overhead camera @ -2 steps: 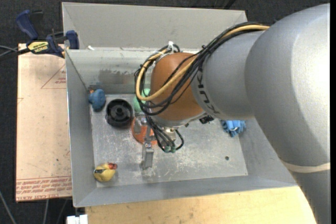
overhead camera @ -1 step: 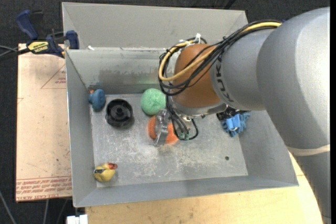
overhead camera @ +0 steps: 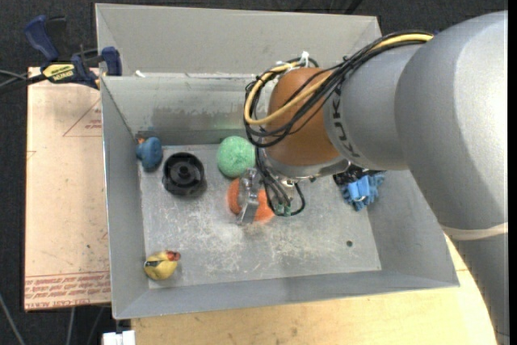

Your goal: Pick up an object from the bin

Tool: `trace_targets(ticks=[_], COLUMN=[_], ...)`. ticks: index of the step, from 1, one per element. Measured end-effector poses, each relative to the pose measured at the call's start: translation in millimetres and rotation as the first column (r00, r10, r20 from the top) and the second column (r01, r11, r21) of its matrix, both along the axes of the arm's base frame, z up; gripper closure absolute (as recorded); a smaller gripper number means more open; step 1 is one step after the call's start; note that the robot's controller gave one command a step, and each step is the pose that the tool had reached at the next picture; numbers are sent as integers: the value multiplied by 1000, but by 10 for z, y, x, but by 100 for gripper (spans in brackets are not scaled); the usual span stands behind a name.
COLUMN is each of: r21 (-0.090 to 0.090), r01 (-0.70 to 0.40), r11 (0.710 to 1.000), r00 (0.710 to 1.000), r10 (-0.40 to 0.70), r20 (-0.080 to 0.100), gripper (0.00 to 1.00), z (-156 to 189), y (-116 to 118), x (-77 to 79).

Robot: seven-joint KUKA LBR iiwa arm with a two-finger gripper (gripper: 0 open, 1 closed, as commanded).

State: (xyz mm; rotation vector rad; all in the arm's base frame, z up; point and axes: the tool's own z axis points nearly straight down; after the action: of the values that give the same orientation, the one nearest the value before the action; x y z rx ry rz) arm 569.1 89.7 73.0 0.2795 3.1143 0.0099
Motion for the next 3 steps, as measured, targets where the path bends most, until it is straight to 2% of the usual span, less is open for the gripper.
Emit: trace_targets(ticks=[1,2,3], r21=[-1,1,1], r01=[-32,3,3], r11=[999,1000,1000], r00=[999,1000,1000], r10=[32,-3,-3], r20=[-5,3,3], gripper=[100,0,0], z=[297,1101,1099], y=[-86,-108,-108], x=[-49,52,51])
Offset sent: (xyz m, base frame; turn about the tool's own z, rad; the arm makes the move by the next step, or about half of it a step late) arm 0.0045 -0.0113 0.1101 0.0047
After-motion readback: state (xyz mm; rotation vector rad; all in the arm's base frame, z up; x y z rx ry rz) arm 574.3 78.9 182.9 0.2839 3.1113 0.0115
